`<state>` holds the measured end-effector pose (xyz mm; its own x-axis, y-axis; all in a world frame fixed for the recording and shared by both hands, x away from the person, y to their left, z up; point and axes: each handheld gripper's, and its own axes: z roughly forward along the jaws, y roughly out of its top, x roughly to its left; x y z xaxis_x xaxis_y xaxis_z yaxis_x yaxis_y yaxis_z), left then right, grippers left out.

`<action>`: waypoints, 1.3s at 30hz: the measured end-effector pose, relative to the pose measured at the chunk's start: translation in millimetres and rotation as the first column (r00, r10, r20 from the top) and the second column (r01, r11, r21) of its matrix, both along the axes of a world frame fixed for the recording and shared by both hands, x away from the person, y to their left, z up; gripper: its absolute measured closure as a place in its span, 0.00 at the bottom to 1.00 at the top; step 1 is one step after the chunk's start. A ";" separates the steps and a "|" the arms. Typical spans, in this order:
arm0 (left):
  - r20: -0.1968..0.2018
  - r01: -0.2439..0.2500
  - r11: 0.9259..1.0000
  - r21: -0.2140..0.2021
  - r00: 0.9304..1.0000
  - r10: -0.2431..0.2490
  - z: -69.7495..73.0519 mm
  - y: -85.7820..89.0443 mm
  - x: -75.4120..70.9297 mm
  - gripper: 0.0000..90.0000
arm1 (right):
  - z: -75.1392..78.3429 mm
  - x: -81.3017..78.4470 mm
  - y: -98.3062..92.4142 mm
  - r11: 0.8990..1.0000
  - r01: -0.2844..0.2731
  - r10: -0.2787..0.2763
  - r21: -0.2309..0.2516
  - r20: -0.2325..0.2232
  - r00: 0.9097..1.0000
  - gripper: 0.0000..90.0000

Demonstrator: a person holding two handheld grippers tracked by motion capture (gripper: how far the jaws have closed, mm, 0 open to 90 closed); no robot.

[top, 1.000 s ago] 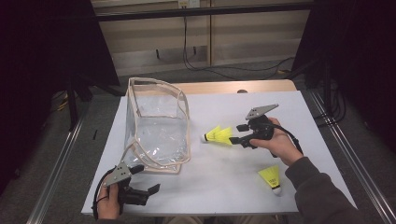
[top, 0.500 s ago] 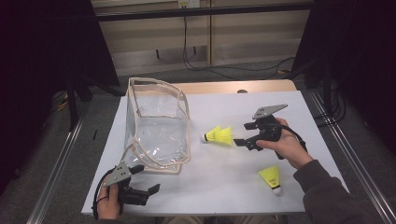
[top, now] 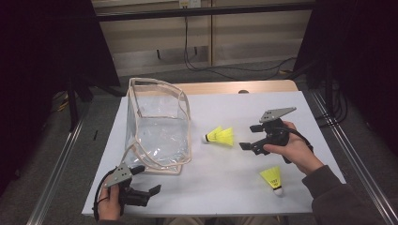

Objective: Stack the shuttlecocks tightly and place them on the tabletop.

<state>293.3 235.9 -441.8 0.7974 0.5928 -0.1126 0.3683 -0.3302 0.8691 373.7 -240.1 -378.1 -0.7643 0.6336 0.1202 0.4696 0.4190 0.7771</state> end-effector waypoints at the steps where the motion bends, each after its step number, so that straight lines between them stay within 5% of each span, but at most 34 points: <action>1: 0.000 0.001 1.000 0.000 1.000 -0.001 0.0 0.0 0.1 0.04 | -0.6 -1.2 -0.1 1.000 0.003 -0.003 0.004 -0.005 1.000 0.16; 39: -0.001 -0.003 1.000 -0.008 1.000 0.003 0.6 -0.1 0.2 0.04 | -10.6 -39.5 -27.7 1.000 0.029 -0.029 -0.009 -0.019 0.999 0.06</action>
